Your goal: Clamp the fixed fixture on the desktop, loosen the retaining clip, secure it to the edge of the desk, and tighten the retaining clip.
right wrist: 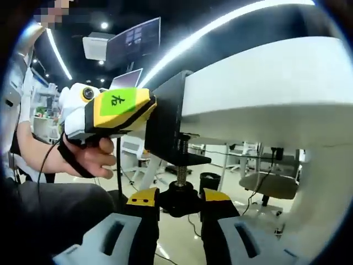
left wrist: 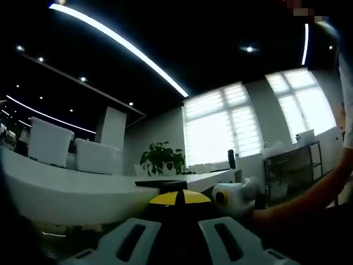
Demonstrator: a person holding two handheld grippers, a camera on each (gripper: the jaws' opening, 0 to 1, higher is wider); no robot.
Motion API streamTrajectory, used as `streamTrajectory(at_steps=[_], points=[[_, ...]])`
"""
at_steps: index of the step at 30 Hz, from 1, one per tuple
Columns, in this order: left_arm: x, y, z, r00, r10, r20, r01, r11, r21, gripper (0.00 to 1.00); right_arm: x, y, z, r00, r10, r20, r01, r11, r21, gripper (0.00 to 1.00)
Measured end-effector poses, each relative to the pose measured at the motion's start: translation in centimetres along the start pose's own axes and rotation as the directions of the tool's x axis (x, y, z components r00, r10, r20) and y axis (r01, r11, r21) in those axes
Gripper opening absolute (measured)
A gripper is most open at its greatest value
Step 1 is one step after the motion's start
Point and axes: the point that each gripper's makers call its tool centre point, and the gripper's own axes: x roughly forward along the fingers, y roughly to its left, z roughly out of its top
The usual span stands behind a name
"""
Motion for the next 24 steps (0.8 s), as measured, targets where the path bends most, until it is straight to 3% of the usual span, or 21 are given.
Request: streamTrajectory(at_steps=[3,7,9,12,16,20,22,23,24], points=[[0.0,-0.1,-0.1,1.0,0.0,-0.004,0.0,1.0,0.001,0.03,0.1,0.2,0.0,0.999,0.043,0.018,-0.045,0.997,0.067,0.27],[-0.1,0.0,-0.3,1.0,0.002,-0.01,-0.002,1.0,0.001,0.03,0.1,0.1,-0.1,0.999,0.03,0.02,-0.031,0.998,0.063,0.27],[-0.1,0.0,-0.3,1.0,0.002,-0.01,-0.002,1.0,-0.001,0.03,-0.3,-0.2,-0.2,0.999,-0.024,0.023,0.022,0.996,0.086,0.29],[-0.1,0.0,-0.3,1.0,0.002,-0.01,-0.002,1.0,0.0,0.03,-1.0,0.4,0.0,0.995,-0.075,0.067,0.062,0.981,0.186,0.38],[0.0,0.1,-0.3,1.0,0.001,-0.011,-0.001,1.0,-0.002,0.03,-2.1,1.1,-0.4,0.973,-0.223,0.063,0.211,0.965,0.153,0.42],[0.1,0.0,-0.3,1.0,0.002,-0.012,-0.002,1.0,0.0,0.03,-3.3,2.6,-0.5,0.915,-0.399,0.053,0.39,0.912,0.129,0.41],[0.1,0.0,-0.3,1.0,0.002,-0.012,-0.002,1.0,0.001,0.03,-4.1,3.8,0.5,0.846,-0.525,0.094,0.501,0.843,0.196,0.37],[0.1,0.0,-0.3,1.0,0.002,-0.012,-0.002,1.0,0.002,0.03,-4.3,4.3,0.7,0.822,-0.562,0.095,0.536,0.818,0.207,0.36],[0.1,0.0,-0.3,1.0,0.003,-0.012,-0.003,1.0,0.002,0.03,-5.4,3.9,0.8,0.768,-0.635,0.08,0.614,0.767,0.188,0.37]])
